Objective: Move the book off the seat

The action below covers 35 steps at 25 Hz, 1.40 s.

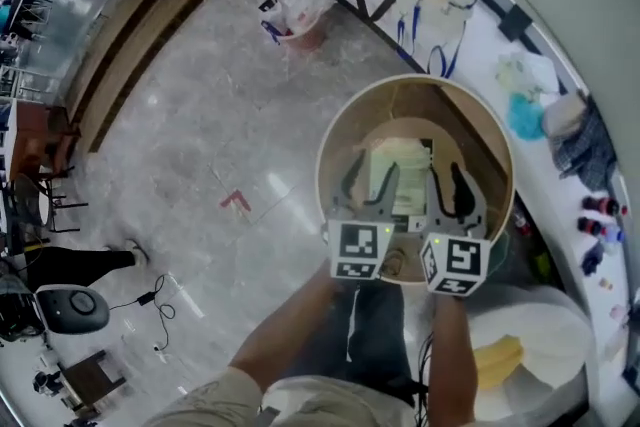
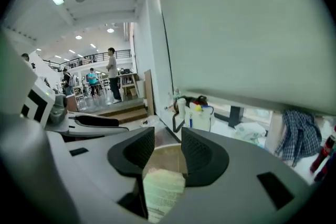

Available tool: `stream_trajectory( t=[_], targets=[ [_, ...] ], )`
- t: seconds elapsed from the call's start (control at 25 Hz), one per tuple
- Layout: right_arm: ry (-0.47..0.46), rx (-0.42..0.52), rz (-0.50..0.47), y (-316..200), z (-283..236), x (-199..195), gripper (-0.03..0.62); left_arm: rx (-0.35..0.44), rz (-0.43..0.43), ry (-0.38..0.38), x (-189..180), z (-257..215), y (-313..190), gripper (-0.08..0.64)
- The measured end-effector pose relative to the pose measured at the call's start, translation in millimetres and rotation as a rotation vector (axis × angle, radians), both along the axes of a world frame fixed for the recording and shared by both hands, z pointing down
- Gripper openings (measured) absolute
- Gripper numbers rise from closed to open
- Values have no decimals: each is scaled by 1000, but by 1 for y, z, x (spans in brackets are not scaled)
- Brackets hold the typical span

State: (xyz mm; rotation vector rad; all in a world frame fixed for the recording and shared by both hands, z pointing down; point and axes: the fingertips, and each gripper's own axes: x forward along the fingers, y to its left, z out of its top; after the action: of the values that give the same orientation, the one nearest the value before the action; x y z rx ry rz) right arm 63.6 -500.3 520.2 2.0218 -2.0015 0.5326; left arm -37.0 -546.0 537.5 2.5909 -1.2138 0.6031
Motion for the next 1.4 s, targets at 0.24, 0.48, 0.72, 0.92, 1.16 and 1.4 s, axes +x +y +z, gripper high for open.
stream_trajectory(
  t=[0.24,0.48,0.72,0.92,1.16,1.4],
  targets=[
    [51,181,-26,-2,-137,-14,166,179,0,81,-14,-147,2,227],
    [81,315,-31,-9,-237,-20,164,326,-17,154,-19,-254,-8,222],
    [91,466,-35,-9,-320,-35,95,437,-44,186,-30,-333,-6,166],
    [127,529,-71,-3,-364,-56,5,514,-45,237,-41,-376,5,15],
    [160,556,-92,-2,-381,-72,5,566,-51,241,-49,-395,12,2],
    [182,560,-99,2,-389,-75,5,567,-70,241,-56,-398,14,2]
  ],
)
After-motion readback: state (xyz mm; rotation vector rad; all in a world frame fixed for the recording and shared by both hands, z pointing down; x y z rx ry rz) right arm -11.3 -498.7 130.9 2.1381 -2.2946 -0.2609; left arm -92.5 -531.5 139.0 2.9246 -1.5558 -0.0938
